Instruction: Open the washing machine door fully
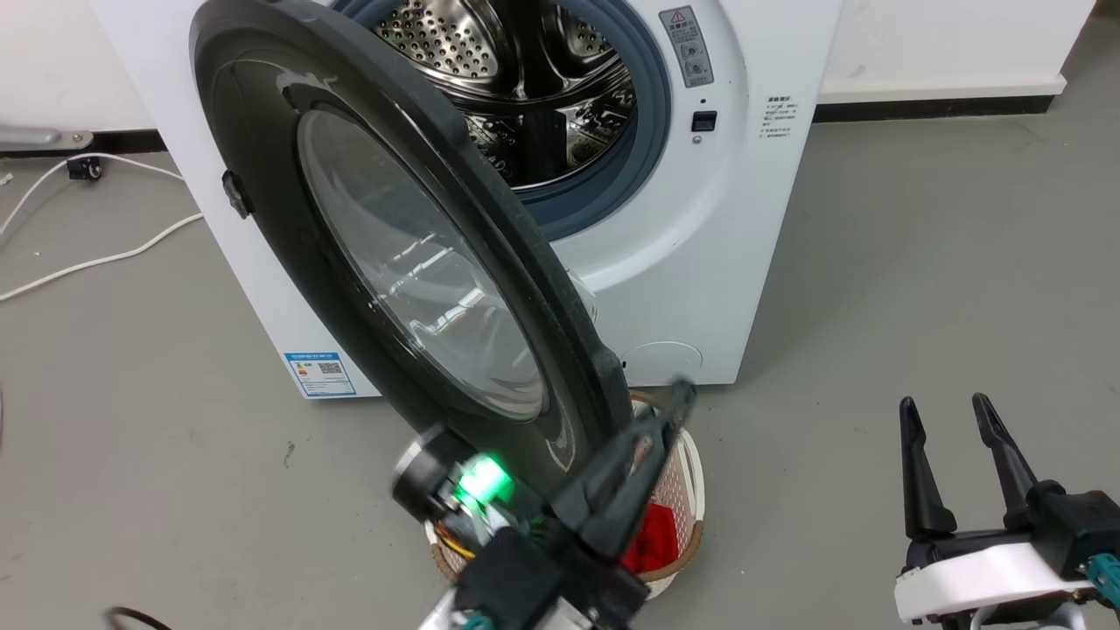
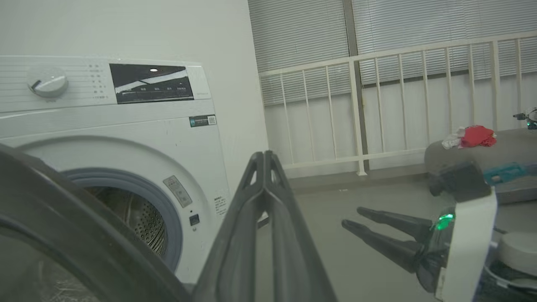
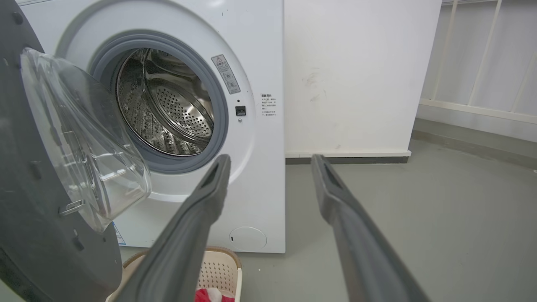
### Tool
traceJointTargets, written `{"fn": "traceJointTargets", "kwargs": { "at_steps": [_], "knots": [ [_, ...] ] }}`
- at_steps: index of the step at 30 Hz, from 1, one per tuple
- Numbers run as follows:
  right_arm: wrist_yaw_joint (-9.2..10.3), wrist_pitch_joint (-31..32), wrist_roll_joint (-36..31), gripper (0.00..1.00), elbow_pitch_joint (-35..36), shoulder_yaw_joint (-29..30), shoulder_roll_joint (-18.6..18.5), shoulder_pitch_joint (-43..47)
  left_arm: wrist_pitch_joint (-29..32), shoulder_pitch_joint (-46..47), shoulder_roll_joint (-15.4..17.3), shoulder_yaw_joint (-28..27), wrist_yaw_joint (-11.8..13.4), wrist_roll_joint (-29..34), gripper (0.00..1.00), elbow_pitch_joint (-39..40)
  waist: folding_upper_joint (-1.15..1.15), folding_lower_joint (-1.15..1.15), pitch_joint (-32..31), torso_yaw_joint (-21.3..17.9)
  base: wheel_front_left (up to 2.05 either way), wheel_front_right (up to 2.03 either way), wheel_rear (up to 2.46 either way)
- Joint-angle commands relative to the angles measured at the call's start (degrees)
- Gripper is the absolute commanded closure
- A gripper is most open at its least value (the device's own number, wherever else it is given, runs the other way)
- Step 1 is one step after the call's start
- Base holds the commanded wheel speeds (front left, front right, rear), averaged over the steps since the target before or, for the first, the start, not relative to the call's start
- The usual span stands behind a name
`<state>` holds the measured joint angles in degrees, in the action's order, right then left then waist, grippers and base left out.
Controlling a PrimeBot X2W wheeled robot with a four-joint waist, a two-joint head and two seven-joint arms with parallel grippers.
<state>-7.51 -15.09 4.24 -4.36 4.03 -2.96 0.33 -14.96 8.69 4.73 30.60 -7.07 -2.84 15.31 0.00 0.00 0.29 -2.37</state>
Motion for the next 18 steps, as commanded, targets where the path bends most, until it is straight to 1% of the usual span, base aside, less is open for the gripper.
{"fn": "traceJointTargets", "kwargs": {
  "at_steps": [1, 4, 8, 11, 18],
  "knots": [
    [0.04, -0.1, 0.3, 0.0, -0.4, 0.1, 0.2, 0.7, 0.8, -1.3, 0.5, 1.3, -0.2, -1.0, 1.0, -3.0, 0.0, 0.0, -0.1, 0.1, 0.0, 0.0, 0.0],
    [0.04, -0.1, 0.5, 0.0, -0.6, 0.1, 0.2, 0.9, 3.0, -3.1, 1.3, 2.7, -0.2, -2.5, 1.0, -8.5, 0.0, 0.0, 0.0, 0.1, 0.0, 0.0, 0.0],
    [0.04, -0.1, 0.8, 0.0, -0.8, 0.1, 0.2, 0.7, 5.2, -3.4, 1.2, 2.5, 0.0, -3.9, 1.0, -13.9, 0.0, 0.0, 0.3, 0.2, 0.0, 0.0, 0.0],
    [0.04, -0.1, 1.0, 0.0, -1.3, -0.1, 0.2, 0.6, 5.5, -1.8, 0.6, 2.4, 0.1, -4.6, 1.0, -16.7, 0.0, 0.0, 0.4, 0.2, 0.0, 0.0, 0.0],
    [0.04, -0.1, 1.3, 0.0, -2.1, -0.7, 0.2, -0.2, 3.9, 3.9, -1.0, 3.0, 0.4, -6.0, 1.0, -22.3, 0.0, 0.0, 1.0, -0.4, 0.0, 0.0, 0.0]
  ]
}}
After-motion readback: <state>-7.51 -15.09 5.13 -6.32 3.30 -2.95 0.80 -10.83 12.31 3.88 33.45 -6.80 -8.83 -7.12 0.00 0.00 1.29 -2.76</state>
